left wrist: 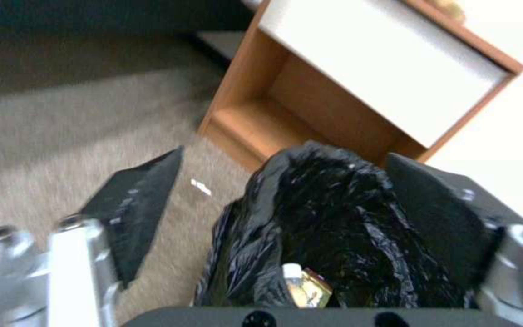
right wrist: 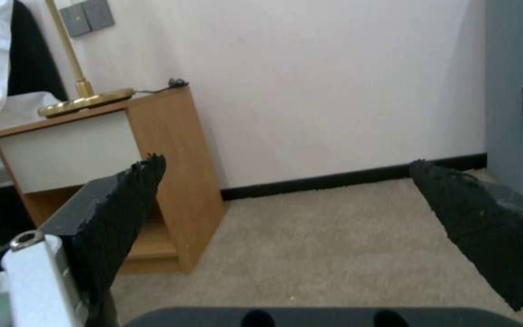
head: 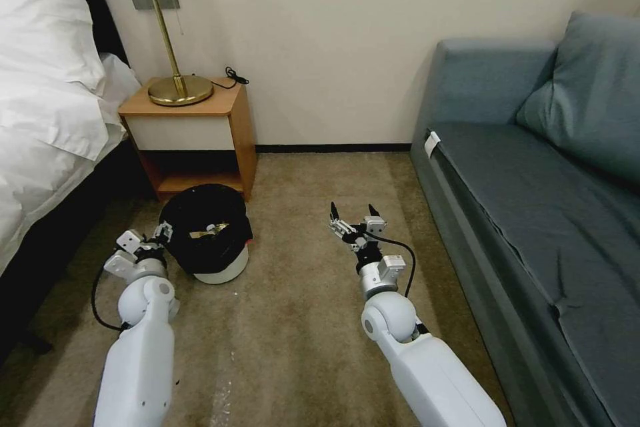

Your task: Pick up the trash bin, then pick up the garbage on the floor and place it into the trash bin.

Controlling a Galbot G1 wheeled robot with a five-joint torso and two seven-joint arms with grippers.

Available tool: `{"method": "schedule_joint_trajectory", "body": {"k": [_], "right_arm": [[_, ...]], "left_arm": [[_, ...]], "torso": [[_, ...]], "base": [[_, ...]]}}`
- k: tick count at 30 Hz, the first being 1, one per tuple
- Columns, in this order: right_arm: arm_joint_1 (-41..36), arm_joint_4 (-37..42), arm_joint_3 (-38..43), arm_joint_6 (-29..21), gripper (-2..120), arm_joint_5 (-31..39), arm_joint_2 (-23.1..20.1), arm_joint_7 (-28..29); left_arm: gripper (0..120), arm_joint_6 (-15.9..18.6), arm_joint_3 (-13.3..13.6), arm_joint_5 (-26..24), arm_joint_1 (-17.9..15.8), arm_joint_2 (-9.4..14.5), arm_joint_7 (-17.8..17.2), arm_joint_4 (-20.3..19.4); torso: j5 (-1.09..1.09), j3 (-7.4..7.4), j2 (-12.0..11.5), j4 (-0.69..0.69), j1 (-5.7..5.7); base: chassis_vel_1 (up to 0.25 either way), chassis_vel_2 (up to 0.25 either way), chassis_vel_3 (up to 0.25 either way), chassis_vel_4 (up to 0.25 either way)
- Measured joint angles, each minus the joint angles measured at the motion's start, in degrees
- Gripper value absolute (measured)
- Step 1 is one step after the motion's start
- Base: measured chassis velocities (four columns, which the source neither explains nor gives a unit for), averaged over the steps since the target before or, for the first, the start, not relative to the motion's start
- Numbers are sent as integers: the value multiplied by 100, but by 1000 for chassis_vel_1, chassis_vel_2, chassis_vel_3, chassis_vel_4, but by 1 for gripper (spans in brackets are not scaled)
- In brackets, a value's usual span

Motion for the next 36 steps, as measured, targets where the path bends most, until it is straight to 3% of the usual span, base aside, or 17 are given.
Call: {"method": "schedule_joint_trajectory", "body": {"k": [1, 3, 4, 7, 15, 19, 36], "right_arm": [[0, 0, 0, 0, 100, 0, 0, 0], [4, -4, 147, 16, 100, -299, 10, 26], [4, -4, 147, 16, 100, -299, 10, 26], [-85, 89, 474, -23, 100, -780, -74, 124], [-428, 229, 1224, 62, 100, -1218, -108, 175], [-762, 327, 1592, 357, 100, -1286, -98, 33], [-997, 256, 1816, 780, 100, -1322, -37, -237]], "left_arm": [[94, 0, 0, 0, 0, 0, 0, 0], [97, 66, 8, 572, 333, 108, 532, -499], [97, 66, 8, 572, 333, 108, 532, -499], [98, -3, 77, 1130, 586, 267, 1070, -853], [97, 7, 239, 1517, 844, 457, 1610, -1283], [97, -227, 350, 1764, 984, 430, 1983, -1300], [98, -905, 342, 1932, 1217, 434, 2261, -1112]], "torso": [[0, 0, 0, 0, 0], [0, 0, 0, 1, 0], [0, 0, 0, 1, 0], [-1, 0, 0, 1, 0], [1, 0, 0, 0, 0], [1, 0, 0, -1, 0], [0, 0, 0, 0, 0]], "base": [[0, 0, 0, 0], [0, 0, 0, 0], [0, 0, 0, 0], [0, 0, 0, 0], [0, 0, 0, 0], [0, 0, 0, 0], [0, 0, 0, 0]]}}
